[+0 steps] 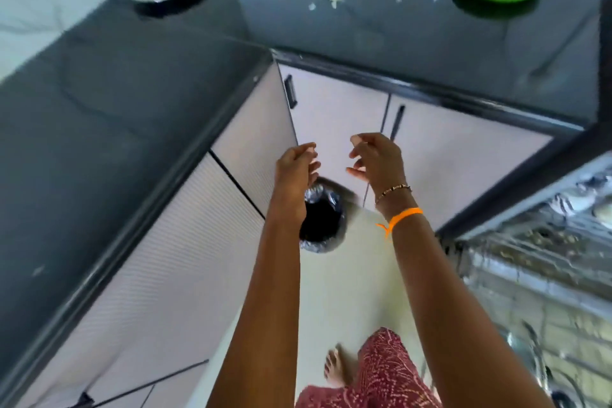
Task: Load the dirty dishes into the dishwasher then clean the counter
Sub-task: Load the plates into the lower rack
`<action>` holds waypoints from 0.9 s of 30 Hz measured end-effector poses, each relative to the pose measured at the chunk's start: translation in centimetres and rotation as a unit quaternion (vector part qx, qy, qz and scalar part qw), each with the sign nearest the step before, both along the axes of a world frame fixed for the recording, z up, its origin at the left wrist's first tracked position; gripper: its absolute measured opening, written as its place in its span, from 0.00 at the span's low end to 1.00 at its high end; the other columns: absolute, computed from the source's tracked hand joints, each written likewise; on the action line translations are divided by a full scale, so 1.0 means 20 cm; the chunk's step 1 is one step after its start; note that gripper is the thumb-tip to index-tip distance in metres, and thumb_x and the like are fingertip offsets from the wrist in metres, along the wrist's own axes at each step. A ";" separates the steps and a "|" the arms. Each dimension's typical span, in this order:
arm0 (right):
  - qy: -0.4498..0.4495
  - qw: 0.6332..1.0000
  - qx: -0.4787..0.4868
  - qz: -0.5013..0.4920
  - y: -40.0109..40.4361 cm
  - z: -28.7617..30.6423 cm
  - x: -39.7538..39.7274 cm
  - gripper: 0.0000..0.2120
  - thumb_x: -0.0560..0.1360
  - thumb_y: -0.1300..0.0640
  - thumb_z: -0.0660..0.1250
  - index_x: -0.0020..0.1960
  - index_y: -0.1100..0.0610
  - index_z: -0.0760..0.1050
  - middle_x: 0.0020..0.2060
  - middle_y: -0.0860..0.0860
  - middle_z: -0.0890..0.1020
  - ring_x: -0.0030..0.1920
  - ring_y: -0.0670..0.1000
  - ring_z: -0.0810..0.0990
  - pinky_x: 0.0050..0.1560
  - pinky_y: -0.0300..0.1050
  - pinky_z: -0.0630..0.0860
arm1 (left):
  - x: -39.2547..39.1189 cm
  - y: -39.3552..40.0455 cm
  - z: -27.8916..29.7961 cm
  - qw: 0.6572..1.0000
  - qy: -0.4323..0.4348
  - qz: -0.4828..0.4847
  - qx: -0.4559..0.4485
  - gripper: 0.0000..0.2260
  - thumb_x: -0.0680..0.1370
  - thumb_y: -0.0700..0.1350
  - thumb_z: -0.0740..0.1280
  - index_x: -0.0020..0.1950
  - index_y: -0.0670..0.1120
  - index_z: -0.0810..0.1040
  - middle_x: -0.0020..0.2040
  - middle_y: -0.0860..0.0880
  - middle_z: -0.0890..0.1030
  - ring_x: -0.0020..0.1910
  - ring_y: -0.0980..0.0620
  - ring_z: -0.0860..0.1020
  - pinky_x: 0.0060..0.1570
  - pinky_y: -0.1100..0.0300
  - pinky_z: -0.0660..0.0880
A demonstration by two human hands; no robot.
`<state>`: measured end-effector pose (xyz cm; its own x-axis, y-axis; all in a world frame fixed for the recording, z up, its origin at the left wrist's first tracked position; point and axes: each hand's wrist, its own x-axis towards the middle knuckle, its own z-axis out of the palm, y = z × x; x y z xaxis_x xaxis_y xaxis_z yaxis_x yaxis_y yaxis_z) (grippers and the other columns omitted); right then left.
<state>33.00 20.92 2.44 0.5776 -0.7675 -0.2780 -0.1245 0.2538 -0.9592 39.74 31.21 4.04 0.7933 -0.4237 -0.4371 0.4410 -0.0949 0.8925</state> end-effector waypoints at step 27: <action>0.042 0.991 0.037 0.118 -1.63 0.26 1.89 0.05 0.79 0.66 0.56 0.49 0.60 0.69 0.35 0.54 0.74 0.28 0.49 0.70 0.48 0.52 0.78 | 1.65 -1.32 0.26 0.997 -0.004 0.070 -0.009 0.08 0.80 0.37 0.60 0.57 0.44 0.75 0.51 0.47 0.76 0.49 0.52 0.75 0.55 0.56 0.74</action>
